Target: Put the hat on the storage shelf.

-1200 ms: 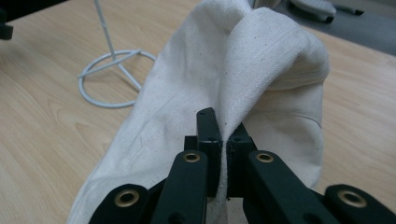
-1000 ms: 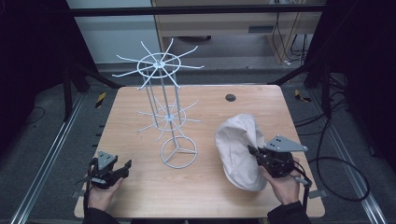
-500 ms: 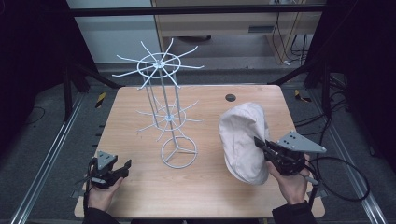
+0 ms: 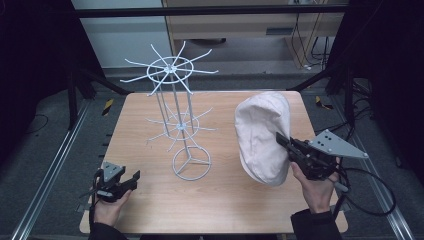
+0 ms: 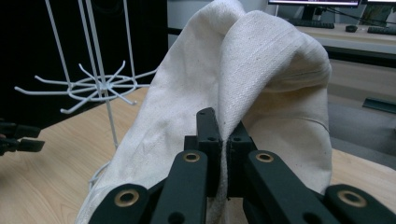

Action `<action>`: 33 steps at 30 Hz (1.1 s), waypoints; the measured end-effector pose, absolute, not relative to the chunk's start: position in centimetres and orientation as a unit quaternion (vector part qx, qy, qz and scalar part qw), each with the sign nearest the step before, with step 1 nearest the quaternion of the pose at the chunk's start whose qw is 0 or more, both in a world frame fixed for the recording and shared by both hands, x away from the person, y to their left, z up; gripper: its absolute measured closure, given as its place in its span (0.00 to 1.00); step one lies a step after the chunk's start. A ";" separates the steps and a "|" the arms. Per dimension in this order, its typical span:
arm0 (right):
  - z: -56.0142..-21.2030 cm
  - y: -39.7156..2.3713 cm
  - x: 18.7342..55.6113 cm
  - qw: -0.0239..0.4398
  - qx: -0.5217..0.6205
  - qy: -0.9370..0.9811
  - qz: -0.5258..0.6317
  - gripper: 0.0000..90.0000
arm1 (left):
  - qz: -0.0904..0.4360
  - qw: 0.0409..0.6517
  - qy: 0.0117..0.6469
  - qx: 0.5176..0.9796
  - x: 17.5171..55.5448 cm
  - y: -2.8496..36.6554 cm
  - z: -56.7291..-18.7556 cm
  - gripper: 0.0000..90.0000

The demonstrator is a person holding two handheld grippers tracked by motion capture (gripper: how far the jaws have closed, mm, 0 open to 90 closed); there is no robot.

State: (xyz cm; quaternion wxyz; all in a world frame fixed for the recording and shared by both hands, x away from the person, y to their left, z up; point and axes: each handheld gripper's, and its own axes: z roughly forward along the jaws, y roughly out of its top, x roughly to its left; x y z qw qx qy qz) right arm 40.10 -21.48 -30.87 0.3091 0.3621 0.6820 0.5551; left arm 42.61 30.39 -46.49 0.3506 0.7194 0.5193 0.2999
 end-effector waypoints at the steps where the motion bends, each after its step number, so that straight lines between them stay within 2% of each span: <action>1: -30.7 -21.4 40.1 0.310 0.361 0.681 0.557 0.98 | 0.299 0.352 0.519 0.719 42.6 30.4 -46.5 0.47; 33: -23.6 -19.7 39.4 0.354 0.289 0.655 0.602 0.98 | 0.301 0.354 0.523 0.715 42.7 30.4 -46.6 0.47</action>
